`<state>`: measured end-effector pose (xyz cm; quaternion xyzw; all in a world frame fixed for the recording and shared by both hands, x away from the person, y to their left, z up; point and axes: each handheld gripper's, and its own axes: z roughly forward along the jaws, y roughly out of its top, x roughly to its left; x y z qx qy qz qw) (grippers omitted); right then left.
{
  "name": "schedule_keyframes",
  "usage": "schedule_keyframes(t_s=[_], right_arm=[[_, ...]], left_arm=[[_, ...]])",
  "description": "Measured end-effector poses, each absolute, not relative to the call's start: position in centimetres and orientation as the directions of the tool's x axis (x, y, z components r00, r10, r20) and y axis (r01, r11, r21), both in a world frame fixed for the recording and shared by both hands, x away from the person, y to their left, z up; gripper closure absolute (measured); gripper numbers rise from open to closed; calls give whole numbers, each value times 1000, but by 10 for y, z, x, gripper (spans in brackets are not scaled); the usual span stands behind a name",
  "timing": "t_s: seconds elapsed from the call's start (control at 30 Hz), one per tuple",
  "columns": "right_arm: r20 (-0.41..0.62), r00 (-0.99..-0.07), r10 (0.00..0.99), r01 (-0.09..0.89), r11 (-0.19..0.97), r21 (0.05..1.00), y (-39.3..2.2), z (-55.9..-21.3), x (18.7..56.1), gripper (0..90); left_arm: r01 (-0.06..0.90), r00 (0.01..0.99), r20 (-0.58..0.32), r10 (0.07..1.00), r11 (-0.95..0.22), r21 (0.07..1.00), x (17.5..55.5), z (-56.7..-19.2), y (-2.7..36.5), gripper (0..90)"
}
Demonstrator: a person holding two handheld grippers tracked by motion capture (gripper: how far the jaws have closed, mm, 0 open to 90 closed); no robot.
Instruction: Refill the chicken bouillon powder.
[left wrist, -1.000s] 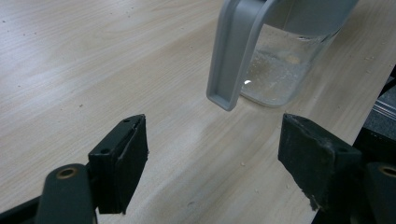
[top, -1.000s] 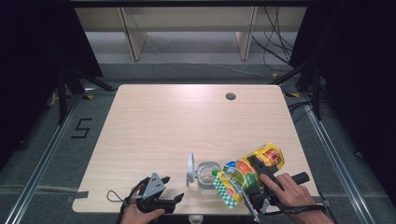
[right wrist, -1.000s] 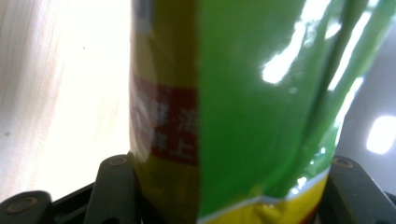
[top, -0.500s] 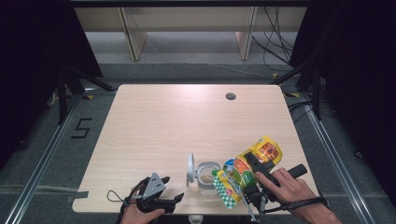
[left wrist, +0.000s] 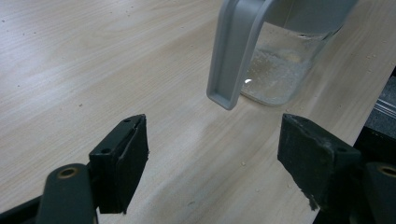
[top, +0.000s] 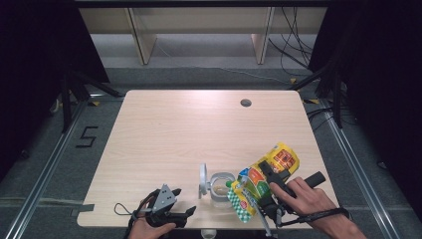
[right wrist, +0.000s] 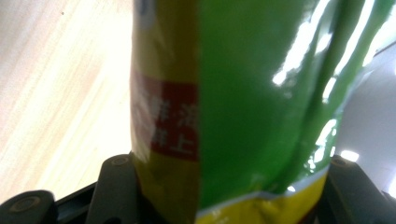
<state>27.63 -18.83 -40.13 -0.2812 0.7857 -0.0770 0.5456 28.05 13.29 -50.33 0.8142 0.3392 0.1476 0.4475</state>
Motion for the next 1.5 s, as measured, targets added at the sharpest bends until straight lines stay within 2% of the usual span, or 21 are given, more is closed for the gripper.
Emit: schedule_keyframes(t_s=[0.13,0.2,0.73,0.77,0.8,1.03,1.2,1.5], right_arm=[[-806,-234,-543,-371,816,-442,-186,-400,278,474],[-820,-263,-508,-330,846,-418,-188,-402,276,475],[-791,-240,-562,-350,811,-470,-184,-398,277,476],[-800,-247,-547,-349,821,-453,-185,-399,277,476],[-784,-238,-574,-354,803,-480,-184,-397,278,476],[-792,-246,-558,-348,814,-465,-183,-398,278,476],[-776,-230,-588,-355,792,-496,-182,-395,278,477],[-774,-229,-590,-357,791,-497,-182,-394,279,479]], left_arm=[[420,725,-71,685,-359,833,280,-503,133,242],[421,726,-73,684,-358,833,280,-503,133,242],[423,720,-63,691,-366,829,280,-503,133,232],[423,720,-63,691,-365,829,280,-503,133,233],[424,726,-68,685,-366,828,281,-503,133,232],[417,726,-60,685,-369,831,280,-503,133,232],[423,726,-67,685,-367,829,280,-503,133,232],[424,724,-71,686,-361,831,280,-503,133,232]])
